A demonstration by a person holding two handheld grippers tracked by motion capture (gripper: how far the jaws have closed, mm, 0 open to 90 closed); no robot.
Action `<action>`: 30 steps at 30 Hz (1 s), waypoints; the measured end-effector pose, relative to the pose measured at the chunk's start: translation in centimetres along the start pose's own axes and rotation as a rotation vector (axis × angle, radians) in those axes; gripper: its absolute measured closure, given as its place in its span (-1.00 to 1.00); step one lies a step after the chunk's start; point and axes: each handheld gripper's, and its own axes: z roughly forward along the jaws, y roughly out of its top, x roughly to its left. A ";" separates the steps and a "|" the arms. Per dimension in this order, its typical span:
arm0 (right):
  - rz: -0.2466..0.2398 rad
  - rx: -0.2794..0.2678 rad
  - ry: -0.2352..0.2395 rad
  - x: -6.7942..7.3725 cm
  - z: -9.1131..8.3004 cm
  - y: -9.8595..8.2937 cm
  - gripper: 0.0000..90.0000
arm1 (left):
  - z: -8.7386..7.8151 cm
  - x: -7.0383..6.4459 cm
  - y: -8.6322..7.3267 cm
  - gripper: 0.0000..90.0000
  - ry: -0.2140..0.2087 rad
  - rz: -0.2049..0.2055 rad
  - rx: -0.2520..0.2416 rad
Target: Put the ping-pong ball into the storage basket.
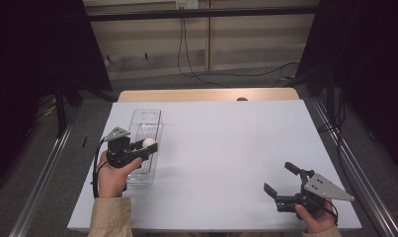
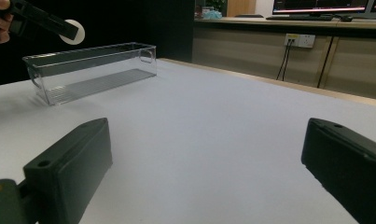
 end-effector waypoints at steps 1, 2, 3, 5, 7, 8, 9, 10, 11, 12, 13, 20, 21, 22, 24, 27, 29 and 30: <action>0.005 -0.001 -0.001 0.0 0.0 0.0 -0.97 | 0.0 0.0 0.0 0.14 0.002 0.001 0.000; 0.004 -0.001 -0.001 0.0 0.0 0.0 -0.97 | 0.0 0.0 0.0 0.14 0.002 0.001 0.000; 0.007 -0.005 -0.005 0.0 0.0 0.0 -0.97 | 0.0 0.0 0.0 0.14 0.015 0.001 0.000; 0.005 -0.006 -0.006 0.0 0.0 0.0 -0.97 | 0.0 0.1 0.0 0.14 0.010 -0.002 -0.003; 0.005 -0.006 -0.006 0.0 0.0 0.0 -0.97 | 0.0 0.1 -0.1 0.14 0.011 -0.003 -0.006; 0.003 -0.006 -0.005 0.0 0.0 0.0 -0.97 | -0.1 0.1 0.0 0.14 0.019 -0.001 -0.005; 0.006 -0.005 -0.004 0.0 0.0 0.0 -0.97 | -0.1 0.2 -0.1 0.14 0.015 -0.003 -0.007; 0.000 -0.001 0.001 0.0 0.0 0.0 -0.97 | -0.1 0.2 -0.1 0.14 0.015 -0.003 -0.007; 0.005 -0.004 -0.003 0.0 0.0 0.0 -0.97 | -0.1 0.3 -0.1 0.14 0.012 0.000 -0.004; -0.001 -0.001 0.001 0.0 0.0 0.0 -0.97 | -0.2 0.3 -0.1 0.14 0.015 0.001 -0.005; 0.007 -0.005 -0.005 0.0 0.0 0.0 -0.97 | -0.2 0.3 -0.1 0.14 0.019 0.003 -0.003; 0.005 -0.006 -0.004 0.0 0.0 0.0 -0.97 | -0.3 0.5 -0.1 0.14 0.027 0.001 -0.008; 0.001 -0.008 -0.005 0.0 0.0 0.0 -0.97 | -0.3 0.5 -0.1 0.14 0.022 0.000 -0.009; 0.003 -0.007 -0.005 0.0 0.0 0.0 -0.97 | -0.3 0.5 -0.1 0.14 0.024 0.001 -0.008; 0.001 -0.007 -0.004 0.0 0.0 0.0 -0.97 | -0.3 0.6 -0.1 0.14 0.025 0.001 -0.011; 0.003 -0.007 -0.005 0.0 0.0 0.0 -0.97 | -0.3 0.6 -0.2 0.14 0.029 0.004 -0.008; -0.005 -0.005 0.000 0.0 0.0 0.0 -0.97 | -0.3 0.7 -0.2 0.14 0.030 0.006 -0.006; -0.004 -0.005 -0.001 0.0 0.0 0.0 -0.97 | -0.3 0.7 -0.2 0.14 0.037 0.006 -0.009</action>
